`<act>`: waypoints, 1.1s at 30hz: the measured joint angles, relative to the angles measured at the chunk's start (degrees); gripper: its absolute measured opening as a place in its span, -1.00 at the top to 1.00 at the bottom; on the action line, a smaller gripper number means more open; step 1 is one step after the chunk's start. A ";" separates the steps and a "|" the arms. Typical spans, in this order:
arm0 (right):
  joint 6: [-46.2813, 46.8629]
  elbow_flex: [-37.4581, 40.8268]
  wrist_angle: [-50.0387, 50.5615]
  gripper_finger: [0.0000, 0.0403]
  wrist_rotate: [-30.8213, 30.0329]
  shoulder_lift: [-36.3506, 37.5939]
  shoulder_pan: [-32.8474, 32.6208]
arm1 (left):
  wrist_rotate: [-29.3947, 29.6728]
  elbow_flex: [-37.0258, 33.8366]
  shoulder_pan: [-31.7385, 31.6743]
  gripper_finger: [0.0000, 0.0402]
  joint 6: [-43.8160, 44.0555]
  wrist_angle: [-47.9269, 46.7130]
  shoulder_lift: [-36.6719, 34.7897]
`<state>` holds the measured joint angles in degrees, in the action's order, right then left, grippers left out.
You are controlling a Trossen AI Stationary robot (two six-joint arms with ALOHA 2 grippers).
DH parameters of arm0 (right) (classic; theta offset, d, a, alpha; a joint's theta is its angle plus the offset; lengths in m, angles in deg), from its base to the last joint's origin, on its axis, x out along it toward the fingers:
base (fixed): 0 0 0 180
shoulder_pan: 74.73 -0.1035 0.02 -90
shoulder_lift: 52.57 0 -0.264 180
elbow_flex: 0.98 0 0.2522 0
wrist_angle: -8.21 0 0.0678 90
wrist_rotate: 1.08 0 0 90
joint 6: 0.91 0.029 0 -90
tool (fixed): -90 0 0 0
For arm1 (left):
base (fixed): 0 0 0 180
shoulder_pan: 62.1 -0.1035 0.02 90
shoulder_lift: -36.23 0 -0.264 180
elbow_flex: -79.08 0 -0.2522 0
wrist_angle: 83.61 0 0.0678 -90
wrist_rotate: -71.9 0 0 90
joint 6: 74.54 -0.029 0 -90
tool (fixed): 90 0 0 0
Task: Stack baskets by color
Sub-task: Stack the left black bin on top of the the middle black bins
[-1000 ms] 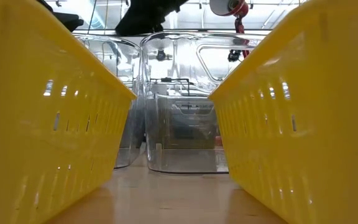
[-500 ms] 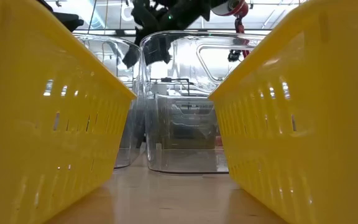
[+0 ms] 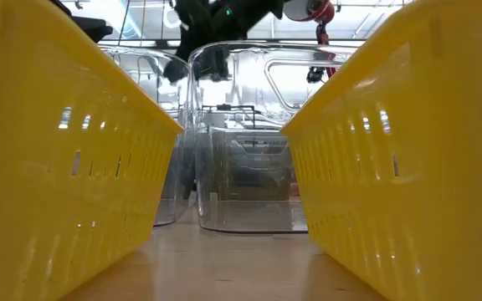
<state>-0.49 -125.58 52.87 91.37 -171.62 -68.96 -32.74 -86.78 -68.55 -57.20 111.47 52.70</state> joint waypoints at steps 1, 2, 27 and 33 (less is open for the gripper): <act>-0.07 -0.94 0.03 0.52 -0.03 0.00 0.27 | -0.02 0.01 0.00 0.86 -0.01 0.00 0.01; -0.14 -1.82 0.23 0.52 -0.03 0.00 0.49 | 0.00 0.01 0.00 0.86 -0.02 0.00 0.01; -1.23 -4.91 -1.60 0.52 3.83 -8.52 2.05 | 0.01 0.00 0.00 0.82 0.00 -0.22 0.90; -1.96 -4.93 2.22 0.52 3.50 -8.52 1.17 | -0.02 0.02 0.00 0.86 0.00 -0.13 0.90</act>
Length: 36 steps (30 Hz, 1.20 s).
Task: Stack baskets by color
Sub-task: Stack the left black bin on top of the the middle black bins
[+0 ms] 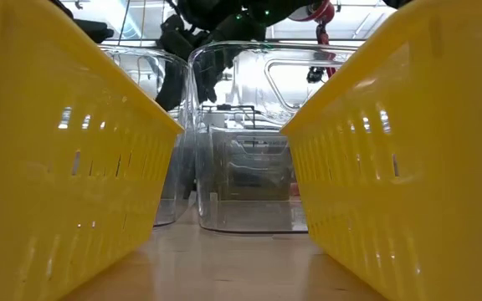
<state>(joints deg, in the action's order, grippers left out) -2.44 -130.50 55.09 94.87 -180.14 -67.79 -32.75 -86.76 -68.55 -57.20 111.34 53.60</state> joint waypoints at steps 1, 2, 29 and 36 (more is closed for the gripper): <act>-0.19 0.00 0.97 0.52 -0.46 0.00 -0.27 | 0.01 -0.02 0.00 0.86 0.00 -0.02 0.00; -0.45 0.00 1.88 0.52 -0.98 0.02 -0.53 | 0.00 -0.02 0.00 0.86 -0.02 0.05 0.00; -5.16 6.38 2.09 0.30 -2.06 0.04 -0.88 | 0.02 -0.02 0.00 0.85 -0.02 0.13 0.00; -4.27 6.40 3.72 0.24 -2.23 0.04 -1.05 | 0.00 0.00 0.00 0.84 -0.02 0.13 0.00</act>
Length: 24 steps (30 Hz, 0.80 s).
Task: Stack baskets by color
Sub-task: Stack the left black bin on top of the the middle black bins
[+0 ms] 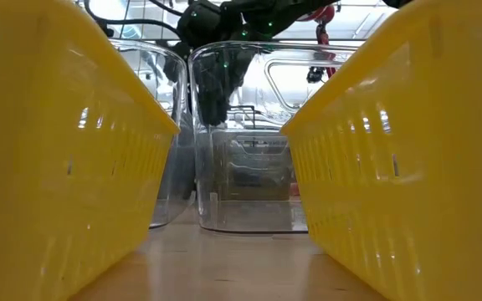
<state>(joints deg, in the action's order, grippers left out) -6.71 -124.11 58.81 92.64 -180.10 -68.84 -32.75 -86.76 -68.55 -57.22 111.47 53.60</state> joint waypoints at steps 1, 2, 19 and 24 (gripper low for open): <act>0.02 0.01 0.11 0.24 -0.73 0.00 -0.13 | 0.00 0.00 0.00 0.83 0.02 0.00 0.00; 0.02 -0.14 0.33 0.24 -1.37 0.00 -0.22 | 0.00 -0.02 0.00 0.82 0.02 0.00 0.00; -5.28 -4.86 1.31 0.24 -1.16 0.20 3.31 | 0.00 -0.01 -0.01 0.82 0.00 0.02 0.00; -7.81 -4.87 -0.05 0.25 -1.14 0.20 5.65 | 0.01 -0.01 0.00 0.85 0.02 0.02 0.00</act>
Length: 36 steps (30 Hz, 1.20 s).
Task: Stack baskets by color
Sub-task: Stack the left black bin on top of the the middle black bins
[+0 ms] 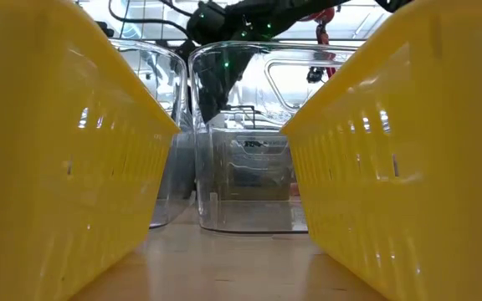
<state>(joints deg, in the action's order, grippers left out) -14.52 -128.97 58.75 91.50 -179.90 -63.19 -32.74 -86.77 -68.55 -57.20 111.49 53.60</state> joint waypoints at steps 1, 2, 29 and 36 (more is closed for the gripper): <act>-0.21 0.00 -0.43 0.25 0.00 0.00 0.39 | -0.01 -0.01 0.00 0.85 -0.02 0.00 0.00; -0.32 0.00 -1.02 0.25 0.12 0.00 0.73 | 0.01 0.01 0.00 0.86 -0.02 0.00 0.00; -2.42 -16.46 25.79 0.26 -3.06 3.25 -3.49 | 0.00 0.00 -0.01 0.82 0.00 0.06 0.00; -0.05 0.60 18.43 0.26 -5.16 15.30 -4.18 | 1.80 0.00 -0.02 0.86 6.05 0.60 -0.02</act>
<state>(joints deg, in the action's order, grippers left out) -14.58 -128.38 77.18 86.34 -164.60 -67.36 -30.94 -86.77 -68.57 -51.14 112.10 53.58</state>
